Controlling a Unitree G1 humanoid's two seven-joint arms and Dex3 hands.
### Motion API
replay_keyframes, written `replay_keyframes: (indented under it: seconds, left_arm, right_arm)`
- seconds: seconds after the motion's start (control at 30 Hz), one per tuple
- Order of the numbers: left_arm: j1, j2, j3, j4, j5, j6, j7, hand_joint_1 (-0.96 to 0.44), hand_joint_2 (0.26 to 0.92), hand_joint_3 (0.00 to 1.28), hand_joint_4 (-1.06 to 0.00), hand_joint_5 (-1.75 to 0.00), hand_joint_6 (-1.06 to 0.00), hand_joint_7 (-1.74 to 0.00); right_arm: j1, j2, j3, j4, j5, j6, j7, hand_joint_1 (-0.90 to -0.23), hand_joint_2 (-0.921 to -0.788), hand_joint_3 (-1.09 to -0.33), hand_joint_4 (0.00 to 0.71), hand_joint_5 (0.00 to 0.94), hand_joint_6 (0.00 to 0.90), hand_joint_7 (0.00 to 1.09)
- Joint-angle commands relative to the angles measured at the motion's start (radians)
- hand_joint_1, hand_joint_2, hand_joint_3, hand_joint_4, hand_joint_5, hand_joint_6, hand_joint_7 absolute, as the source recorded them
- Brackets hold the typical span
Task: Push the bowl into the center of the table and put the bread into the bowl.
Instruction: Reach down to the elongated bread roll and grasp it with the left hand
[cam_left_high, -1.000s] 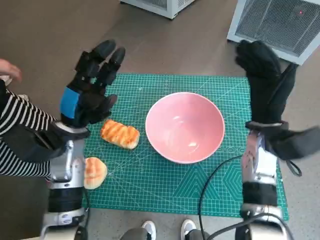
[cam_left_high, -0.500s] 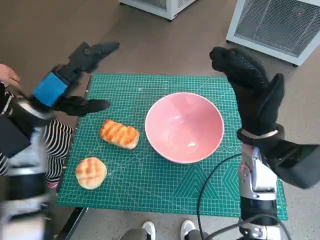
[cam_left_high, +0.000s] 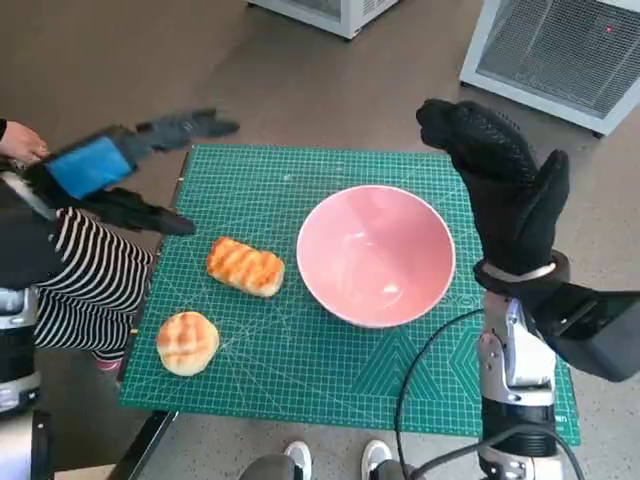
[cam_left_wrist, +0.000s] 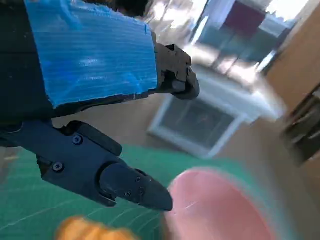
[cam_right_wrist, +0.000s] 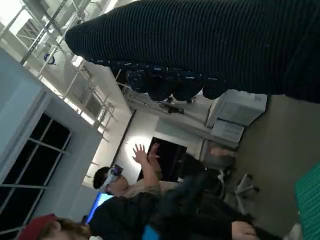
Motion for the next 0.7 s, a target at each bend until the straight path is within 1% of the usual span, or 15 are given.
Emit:
replay_keyframes:
  seconds: [0.03, 0.07, 0.23, 0.3, 0.5, 0.7]
  left_arm:
    - [0.016, 0.004, -0.059, 0.016, 0.07, 0.022, 0.005, -0.28, 0.767, 0.0, -0.16, 0.0, -0.33, -0.12]
    - [0.017, 0.001, -0.066, 0.023, 0.075, 0.022, 0.004, -0.26, 0.764, 0.0, -0.16, 0.0, -0.33, -0.1]
    - [-0.004, -0.028, -0.131, 0.155, 0.119, -0.049, 0.004, -0.19, 0.758, 0.0, -0.16, 0.0, -0.34, -0.06]
    - [-0.015, -0.043, -0.164, 0.214, 0.155, -0.067, 0.02, -0.16, 0.755, 0.0, -0.16, 0.0, -0.35, -0.05]
    - [-0.048, -0.079, -0.223, 0.347, 0.223, -0.112, 0.057, -0.11, 0.752, 0.0, -0.16, 0.0, -0.35, -0.03]
    - [-0.085, -0.126, -0.279, 0.475, 0.29, -0.107, 0.091, -0.09, 0.758, 0.0, -0.16, 0.0, -0.35, -0.02]
  right_arm:
    - [0.021, 0.006, 0.001, -0.006, 0.0, 0.025, -0.008, -0.674, -0.921, -0.674, 0.151, 0.006, 0.048, 0.62]
    - [0.022, 0.006, 0.002, -0.009, 0.0, 0.027, -0.009, -0.673, -0.921, -0.674, 0.152, 0.006, 0.047, 0.63]
    - [0.029, 0.008, 0.001, -0.024, 0.002, 0.036, -0.011, -0.672, -0.921, -0.674, 0.155, 0.006, 0.044, 0.63]
    - [0.031, 0.008, 0.001, -0.03, 0.0, 0.039, -0.013, -0.671, -0.921, -0.675, 0.155, 0.006, 0.043, 0.63]
    - [0.038, 0.009, -0.002, -0.037, 0.001, 0.039, -0.013, -0.668, -0.921, -0.673, 0.158, 0.007, 0.042, 0.64]
    - [0.044, 0.007, -0.006, -0.04, 0.002, 0.036, -0.01, -0.663, -0.921, -0.671, 0.16, 0.007, 0.042, 0.64]
